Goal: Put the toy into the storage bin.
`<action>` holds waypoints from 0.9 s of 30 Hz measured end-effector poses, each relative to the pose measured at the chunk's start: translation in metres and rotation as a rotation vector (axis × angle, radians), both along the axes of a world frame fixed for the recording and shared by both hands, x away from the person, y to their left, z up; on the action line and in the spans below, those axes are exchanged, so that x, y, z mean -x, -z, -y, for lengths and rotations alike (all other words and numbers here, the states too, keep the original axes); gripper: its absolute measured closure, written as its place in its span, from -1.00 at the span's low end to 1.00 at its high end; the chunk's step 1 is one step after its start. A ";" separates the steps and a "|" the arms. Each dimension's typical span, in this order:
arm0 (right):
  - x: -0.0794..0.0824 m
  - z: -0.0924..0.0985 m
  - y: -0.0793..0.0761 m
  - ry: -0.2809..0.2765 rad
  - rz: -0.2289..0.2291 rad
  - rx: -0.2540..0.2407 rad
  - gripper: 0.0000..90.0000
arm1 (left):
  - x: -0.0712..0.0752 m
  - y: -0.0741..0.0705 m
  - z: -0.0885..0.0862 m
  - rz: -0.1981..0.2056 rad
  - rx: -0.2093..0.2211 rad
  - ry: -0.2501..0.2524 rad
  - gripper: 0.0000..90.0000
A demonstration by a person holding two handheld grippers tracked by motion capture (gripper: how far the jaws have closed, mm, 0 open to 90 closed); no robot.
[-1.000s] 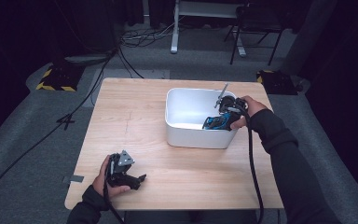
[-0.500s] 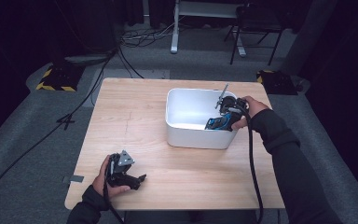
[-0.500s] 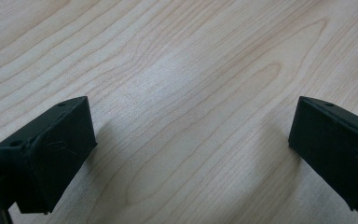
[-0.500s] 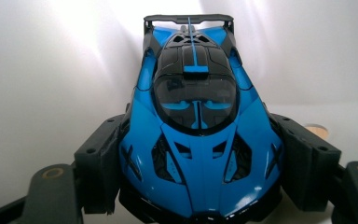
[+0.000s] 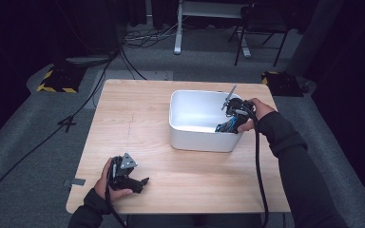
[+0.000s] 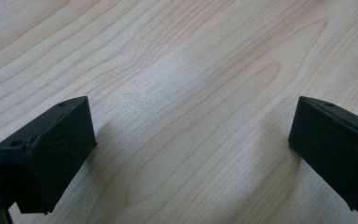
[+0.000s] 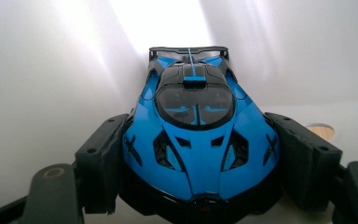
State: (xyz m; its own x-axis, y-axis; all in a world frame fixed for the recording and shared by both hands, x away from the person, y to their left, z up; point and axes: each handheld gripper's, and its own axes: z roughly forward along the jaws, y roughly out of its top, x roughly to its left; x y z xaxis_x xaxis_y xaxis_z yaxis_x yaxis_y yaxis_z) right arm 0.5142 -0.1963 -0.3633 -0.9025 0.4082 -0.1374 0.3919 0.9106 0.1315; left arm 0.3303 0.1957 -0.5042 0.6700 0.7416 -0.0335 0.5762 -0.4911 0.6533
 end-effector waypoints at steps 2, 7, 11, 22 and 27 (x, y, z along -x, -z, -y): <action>0.001 0.001 0.000 0.008 0.002 -0.009 -0.42 | 0.000 0.000 0.000 0.001 -0.002 0.001 -0.99; 0.004 0.005 0.000 0.010 0.007 -0.048 -0.42 | 0.000 0.000 0.000 0.000 0.000 0.000 -0.99; 0.007 0.014 0.000 0.009 0.004 -0.112 -0.42 | 0.000 0.000 0.000 0.000 0.000 0.000 -0.99; 0.014 0.025 0.001 0.008 0.031 -0.184 -0.42 | 0.000 0.000 0.000 0.001 -0.001 -0.001 -0.99; 0.013 0.027 0.003 -0.037 0.069 -0.218 -0.43 | 0.000 0.000 0.000 0.001 0.000 0.000 -0.99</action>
State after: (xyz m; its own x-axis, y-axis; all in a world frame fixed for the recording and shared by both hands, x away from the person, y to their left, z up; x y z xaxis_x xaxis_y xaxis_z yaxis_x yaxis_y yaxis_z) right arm 0.5011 -0.2230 -0.3664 -0.9088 0.4021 -0.1115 0.3422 0.8711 0.3521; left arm 0.3302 0.1958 -0.5042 0.6698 0.7418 -0.0327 0.5759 -0.4912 0.6535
